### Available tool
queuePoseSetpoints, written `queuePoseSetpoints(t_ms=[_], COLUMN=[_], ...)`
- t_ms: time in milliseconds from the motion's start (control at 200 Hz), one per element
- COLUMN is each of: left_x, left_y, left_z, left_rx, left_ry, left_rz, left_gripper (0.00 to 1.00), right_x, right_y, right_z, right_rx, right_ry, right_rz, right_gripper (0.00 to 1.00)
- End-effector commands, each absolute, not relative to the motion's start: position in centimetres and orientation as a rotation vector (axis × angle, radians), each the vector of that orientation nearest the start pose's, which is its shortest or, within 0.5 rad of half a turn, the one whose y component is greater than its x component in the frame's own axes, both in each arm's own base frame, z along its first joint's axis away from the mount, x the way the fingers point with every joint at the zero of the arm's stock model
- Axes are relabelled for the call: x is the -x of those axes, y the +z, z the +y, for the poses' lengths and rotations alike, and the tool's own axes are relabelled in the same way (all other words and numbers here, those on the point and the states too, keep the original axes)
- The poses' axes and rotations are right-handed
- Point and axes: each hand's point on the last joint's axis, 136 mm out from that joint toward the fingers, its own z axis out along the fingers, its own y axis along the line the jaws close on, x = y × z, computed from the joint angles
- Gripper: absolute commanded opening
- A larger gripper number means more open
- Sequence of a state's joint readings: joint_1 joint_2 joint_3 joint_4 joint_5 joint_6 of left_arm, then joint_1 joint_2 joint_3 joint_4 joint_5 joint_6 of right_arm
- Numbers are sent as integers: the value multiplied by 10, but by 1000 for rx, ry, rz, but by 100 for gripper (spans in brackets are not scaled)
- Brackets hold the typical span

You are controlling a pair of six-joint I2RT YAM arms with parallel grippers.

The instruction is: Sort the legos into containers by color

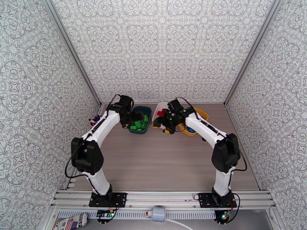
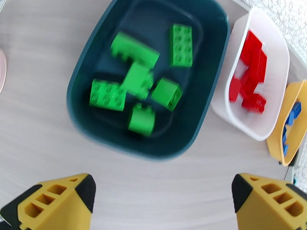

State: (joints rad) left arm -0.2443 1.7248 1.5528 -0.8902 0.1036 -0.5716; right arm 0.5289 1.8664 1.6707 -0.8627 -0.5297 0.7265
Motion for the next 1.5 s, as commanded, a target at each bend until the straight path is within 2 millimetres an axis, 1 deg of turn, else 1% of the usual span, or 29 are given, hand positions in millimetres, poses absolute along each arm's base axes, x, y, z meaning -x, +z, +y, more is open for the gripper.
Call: queuePoseSetpoints(t_ms=[0, 110, 210, 335, 425, 515, 575, 630, 655, 700, 755, 800, 810, 835, 845, 860, 895, 910, 925, 950, 980, 1010, 1045, 1180, 1270, 1380, 1405, 1435, 1495], left_x=[-400, -384, -373, -362, -358, -356, -355, -355, -355, -356, -356, -354, -353, -352, -351, -351, -348, -347, -346, -345, -344, -342, -341, -333, -330, -333, -335, -340, -349], left_y=[209, 226, 243, 261, 275, 289, 297, 303, 306, 304, 304, 301, 299, 295, 293, 294, 285, 281, 278, 273, 261, 251, 238, 192, 166, 142, 139, 140, 137], left_z=[-119, -109, -97, -76, -60, -50, -41, -35, -33, -31, -26, -22, -22, -21, -19, -18, -14, -11, -8, -2, 5, 10, 15, 32, 43, 49, 51, 53, 51], left_rx=[364, 351, 345, 366, 367, 337, 323, 296, 280, 249, 233, 213, 199, 183, 182, 183, 184, 188, 199, 229, 259, 274, 287, 289, 300, 308, 310, 312, 290], left_ry=[-433, -418, -387, -341, -295, -259, -217, -171, -154, -127, -95, -73, -64, -46, -38, -31, -6, 5, 16, 38, 58, 79, 105, 243, 293, 315, 318, 327, 299], left_rz=[2550, 2478, 2402, 2304, 2231, 2149, 2092, 2048, 2020, 1974, 1892, 1828, 1819, 1791, 1784, 1761, 1736, 1730, 1717, 1701, 1701, 1708, 1722, 1773, 1810, 1847, 1845, 1838, 1845], left_gripper=[99, 99, 99, 99, 99, 99, 99, 99, 99, 99, 99, 99, 99, 99, 99, 99, 99, 99, 99, 99, 99, 99, 99, 99, 99, 99, 99, 99, 99], right_x=[-348, -346, -346, -349, -351, -351, -351, -350, -351, -353, -357, -359, -359, -357, -357, -357, -352, -351, -349, -346, -344, -344, -345, -355, -360, -365, -367, -369, -373], right_y=[189, 187, 190, 204, 221, 245, 264, 279, 286, 293, 294, 295, 296, 296, 297, 297, 300, 297, 300, 300, 301, 298, 290, 234, 203, 176, 171, 167, 158], right_z=[274, 246, 214, 170, 135, 100, 75, 57, 52, 45, 40, 30, 28, 23, 22, 20, 19, 18, 17, 13, 9, 7, 3, -13, -21, -28, -29, -30, -30], right_rx=[-80, -85, -102, -144, -200, -272, -330, -369, -376, -381, -379, -413, -421, -428, -429, -424, -398, -389, -393, -401, -411, -407, -410, -415, -404, -414, -412, -410, -392], right_ry=[938, 801, 641, 449, 315, 192, 74, -7, -22, -45, -51, -72, -76, -81, -79, -79, -66, -67, -54, -53, -49, -54, -84, -283, -348, -373, -379, -378, -370], right_rz=[2834, 2835, 2821, 2760, 2683, 2568, 2468, 2379, 2339, 2264, 2161, 2044, 2015, 1958, 1931, 1902, 1829, 1809, 1764, 1710, 1645, 1619, 1632, 1812, 1860, 1868, 1868, 1861, 1852], right_gripper=[84, 85, 86, 86, 87, 88, 89, 92, 92, 89, 82, 81, 83, 96, 98, 99, 99, 99, 99, 99, 99, 99, 99, 99, 99, 99, 99, 99, 99])
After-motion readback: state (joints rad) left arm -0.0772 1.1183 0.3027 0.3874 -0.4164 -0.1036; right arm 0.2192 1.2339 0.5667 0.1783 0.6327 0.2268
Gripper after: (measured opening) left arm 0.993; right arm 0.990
